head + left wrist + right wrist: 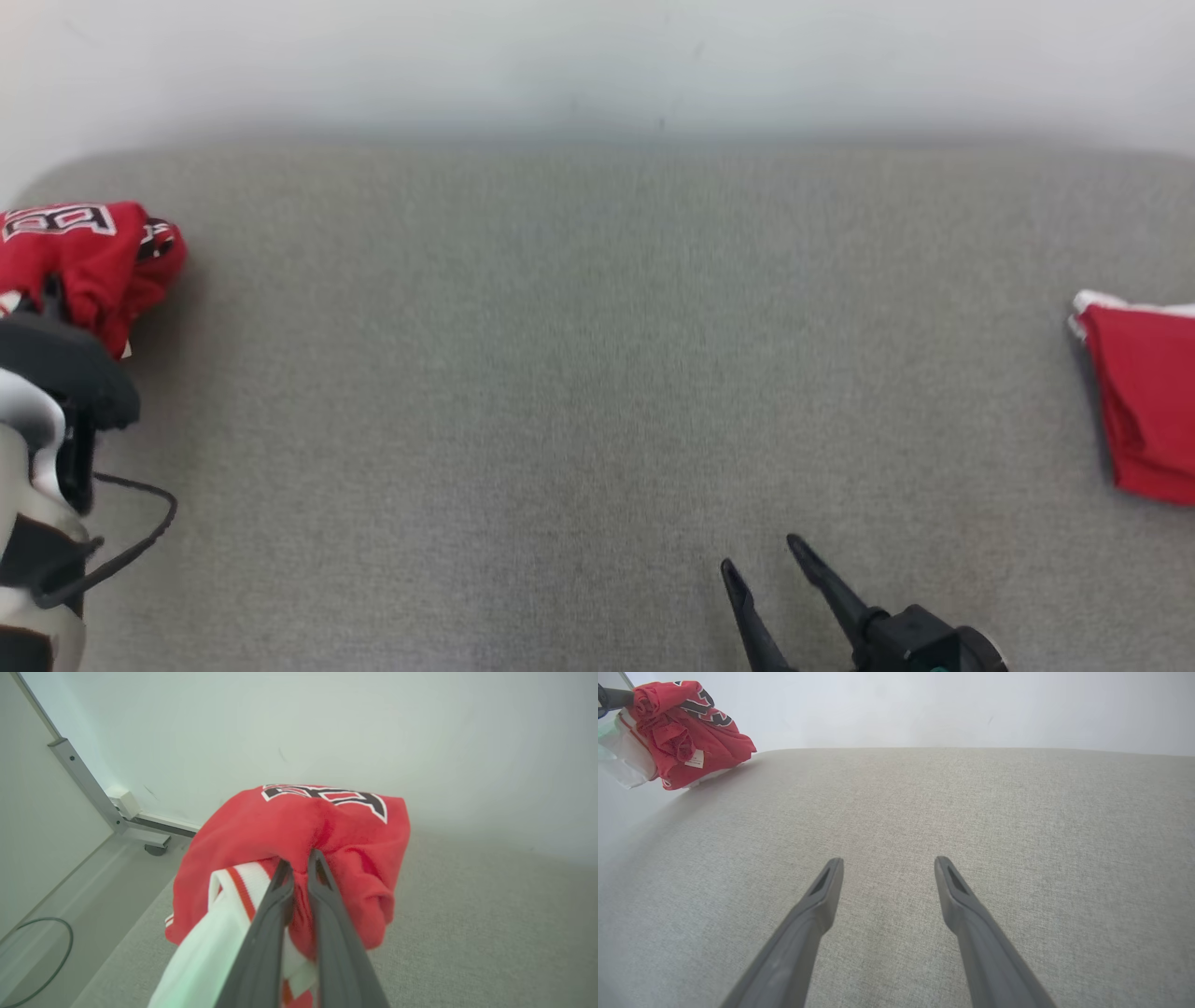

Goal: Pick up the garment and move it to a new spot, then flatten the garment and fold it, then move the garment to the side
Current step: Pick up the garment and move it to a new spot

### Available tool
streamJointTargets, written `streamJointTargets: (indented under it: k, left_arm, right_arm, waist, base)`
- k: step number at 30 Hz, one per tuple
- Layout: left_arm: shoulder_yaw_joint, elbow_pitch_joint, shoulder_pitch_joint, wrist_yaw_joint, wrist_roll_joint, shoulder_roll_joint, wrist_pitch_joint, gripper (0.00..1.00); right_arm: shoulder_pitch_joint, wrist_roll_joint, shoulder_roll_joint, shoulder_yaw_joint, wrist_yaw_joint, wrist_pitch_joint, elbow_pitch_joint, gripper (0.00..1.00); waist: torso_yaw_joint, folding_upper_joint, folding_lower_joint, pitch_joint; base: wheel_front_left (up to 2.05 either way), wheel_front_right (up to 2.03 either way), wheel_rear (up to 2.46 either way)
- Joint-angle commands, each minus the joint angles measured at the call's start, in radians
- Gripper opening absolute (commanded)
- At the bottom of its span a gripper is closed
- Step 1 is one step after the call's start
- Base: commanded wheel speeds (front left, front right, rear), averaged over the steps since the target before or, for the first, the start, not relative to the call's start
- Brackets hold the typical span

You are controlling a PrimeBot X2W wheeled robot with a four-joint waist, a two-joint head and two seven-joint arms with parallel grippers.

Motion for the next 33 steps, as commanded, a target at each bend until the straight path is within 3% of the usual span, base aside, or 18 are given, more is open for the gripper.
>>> streamJointTargets:
  k: [1, 7, 14, 15, 24, 26, 28, 33]
  left_arm:
    - [-0.011, -0.030, -0.005, -0.011, 0.006, 0.015, 0.004, 0.00]
    - [-0.082, -0.257, -0.019, -0.037, -0.028, -0.036, 0.034, 0.00]
    - [-0.208, -0.608, 0.091, -0.039, -0.112, -0.097, 0.124, 0.00]
    - [-0.208, -0.608, 0.091, -0.039, -0.112, -0.097, 0.124, 0.00]
    - [-0.291, -0.988, 0.343, -0.018, -0.175, -0.171, 0.179, 0.00]
    - [-0.326, -1.035, 0.430, 0.002, -0.147, -0.186, 0.161, 0.00]
    - [-0.336, -1.036, 0.457, 0.010, -0.130, -0.187, 0.146, 0.00]
    - [-0.365, -0.881, 0.598, 0.052, -0.095, -0.229, 0.015, 0.00]
  right_arm:
    - [0.013, 0.017, 0.008, 0.010, -0.002, -0.013, 0.017, 1.00]
    - [-0.005, 0.062, 0.017, 0.014, -0.002, -0.056, 0.063, 1.00]
    - [-0.012, 0.088, 0.016, 0.024, -0.002, -0.075, 0.089, 1.00]
    - [-0.012, 0.088, 0.016, 0.024, -0.002, -0.075, 0.089, 1.00]
    - [-0.023, 0.054, 0.016, -0.009, -0.002, -0.051, 0.060, 1.00]
    - [-0.026, 0.046, 0.017, -0.007, -0.002, -0.042, 0.051, 1.00]
    - [-0.026, 0.044, 0.017, -0.009, -0.002, -0.039, 0.048, 1.00]
    - [-0.037, 0.048, 0.017, 0.000, -0.002, -0.038, 0.037, 1.00]
  waist:
    - [0.014, -0.0001, 0.0000, -0.200]
    - [-0.020, -0.0001, 0.0000, -0.286]
    - [-0.115, -0.0001, 0.0000, -0.312]
    - [-0.115, -0.0001, 0.0000, -0.312]
    - [-0.307, -0.0001, 0.0000, -0.272]
    - [-0.363, -0.0001, 0.0000, -0.253]
    - [-0.377, -0.0001, 0.0000, -0.248]
    - [-0.438, -0.0001, 0.0000, -0.223]
  base:
    - [0.00, 0.00, 0.00]
    - [0.00, 0.00, 0.00]
    - [0.00, 0.00, 0.00]
    - [0.00, 0.00, 0.00]
    - [0.00, 0.00, 0.00]
    - [0.00, 0.00, 0.00]
    - [0.00, 0.00, 0.00]
    - [0.00, 0.00, 0.00]
